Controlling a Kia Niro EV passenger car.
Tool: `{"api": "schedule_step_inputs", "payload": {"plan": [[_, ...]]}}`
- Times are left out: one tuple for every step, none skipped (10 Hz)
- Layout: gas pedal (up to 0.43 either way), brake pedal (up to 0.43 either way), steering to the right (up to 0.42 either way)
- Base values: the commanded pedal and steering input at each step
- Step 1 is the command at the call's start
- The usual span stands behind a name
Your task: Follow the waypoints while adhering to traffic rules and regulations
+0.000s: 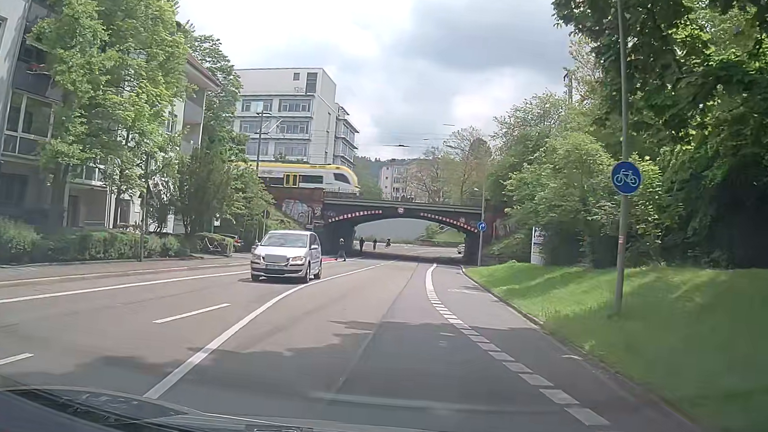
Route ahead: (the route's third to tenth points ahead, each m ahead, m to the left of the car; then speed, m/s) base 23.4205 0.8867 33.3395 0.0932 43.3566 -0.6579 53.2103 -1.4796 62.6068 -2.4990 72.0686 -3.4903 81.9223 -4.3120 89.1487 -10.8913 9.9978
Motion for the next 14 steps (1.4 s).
{"api": "schedule_step_inputs", "payload": {"plan": [[0.110,0.000,-0.021],[0.110,0.000,-0.020],[0.079,0.000,-0.019],[0.000,0.000,-0.017],[0.000,0.000,-0.015],[0.000,0.000,-0.007],[0.000,0.000,-0.002],[0.000,0.000,0.001],[0.000,0.000,0.002],[0.000,0.000,0.004],[0.000,0.000,0.006],[0.000,0.000,0.011],[0.000,0.000,0.014],[0.000,0.000,0.018]]}}
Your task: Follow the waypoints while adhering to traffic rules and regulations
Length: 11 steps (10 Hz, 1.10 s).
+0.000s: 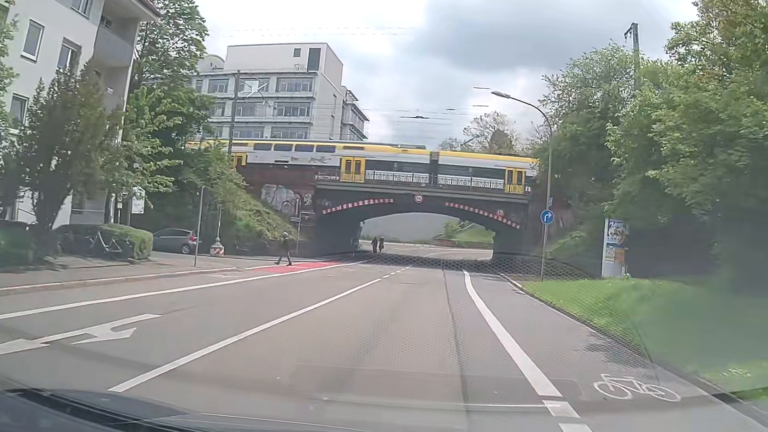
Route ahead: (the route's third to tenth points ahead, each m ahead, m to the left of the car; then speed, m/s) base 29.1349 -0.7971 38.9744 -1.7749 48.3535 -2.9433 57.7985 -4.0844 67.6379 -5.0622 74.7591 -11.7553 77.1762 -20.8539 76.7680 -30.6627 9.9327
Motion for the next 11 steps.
{"api": "schedule_step_inputs", "payload": {"plan": [[0.000,0.000,0.022],[0.000,0.000,0.023],[0.000,0.000,0.023],[0.000,0.000,0.023],[0.000,0.000,0.024],[0.000,0.000,0.024],[0.000,0.000,0.023],[0.000,0.000,0.023],[0.000,0.000,0.023],[0.000,0.000,0.021],[0.000,0.000,0.020]]}}
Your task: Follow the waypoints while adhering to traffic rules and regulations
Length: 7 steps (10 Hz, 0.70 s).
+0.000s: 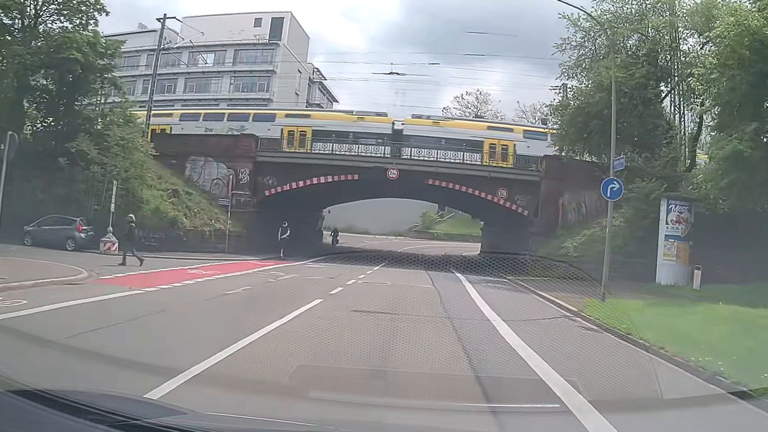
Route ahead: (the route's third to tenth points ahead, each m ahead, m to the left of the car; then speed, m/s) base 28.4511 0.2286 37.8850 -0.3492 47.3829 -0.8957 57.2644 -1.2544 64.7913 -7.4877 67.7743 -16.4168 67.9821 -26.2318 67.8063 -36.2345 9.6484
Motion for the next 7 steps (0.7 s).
{"api": "schedule_step_inputs", "payload": {"plan": [[0.000,0.000,0.020],[0.000,0.000,0.020],[0.000,0.000,0.019],[0.000,0.000,0.017],[0.000,0.000,0.013],[0.000,0.000,0.007],[0.000,0.000,0.003]]}}
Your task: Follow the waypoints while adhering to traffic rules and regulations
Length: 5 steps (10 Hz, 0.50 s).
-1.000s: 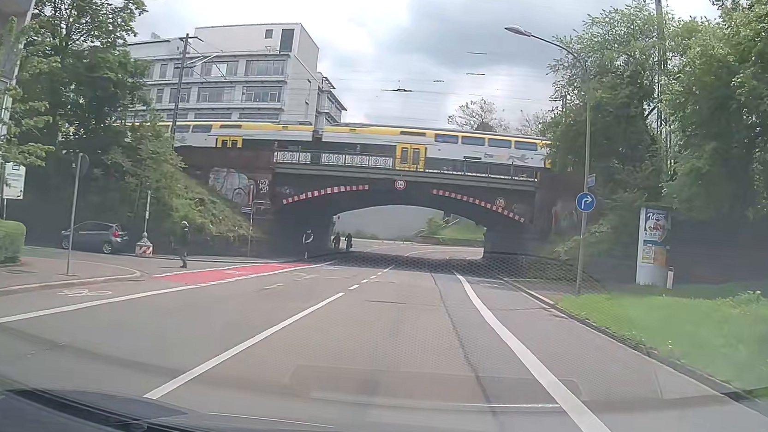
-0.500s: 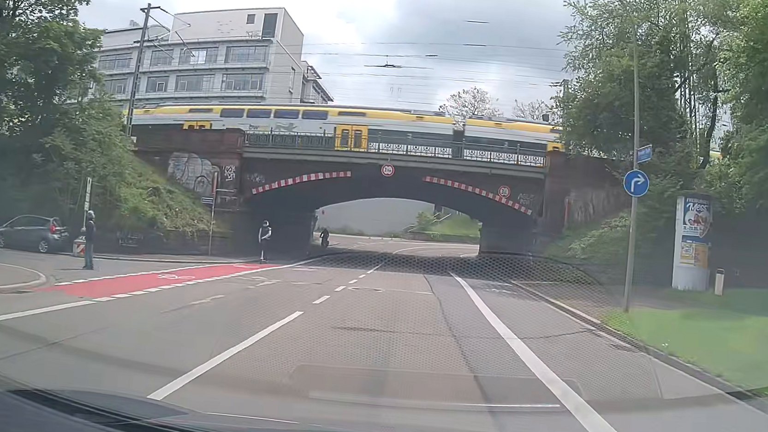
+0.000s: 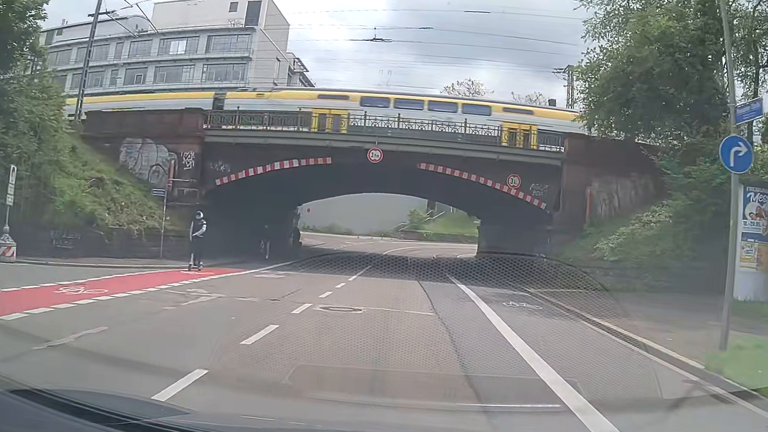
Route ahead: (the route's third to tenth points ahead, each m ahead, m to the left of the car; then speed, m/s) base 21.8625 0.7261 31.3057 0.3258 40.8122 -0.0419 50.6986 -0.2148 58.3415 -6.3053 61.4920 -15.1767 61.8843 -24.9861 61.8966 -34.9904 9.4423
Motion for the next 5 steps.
{"api": "schedule_step_inputs", "payload": {"plan": [[0.000,0.000,0.002],[0.000,0.000,0.003],[0.000,0.000,0.004],[0.000,0.000,0.006],[0.000,0.000,0.007]]}}
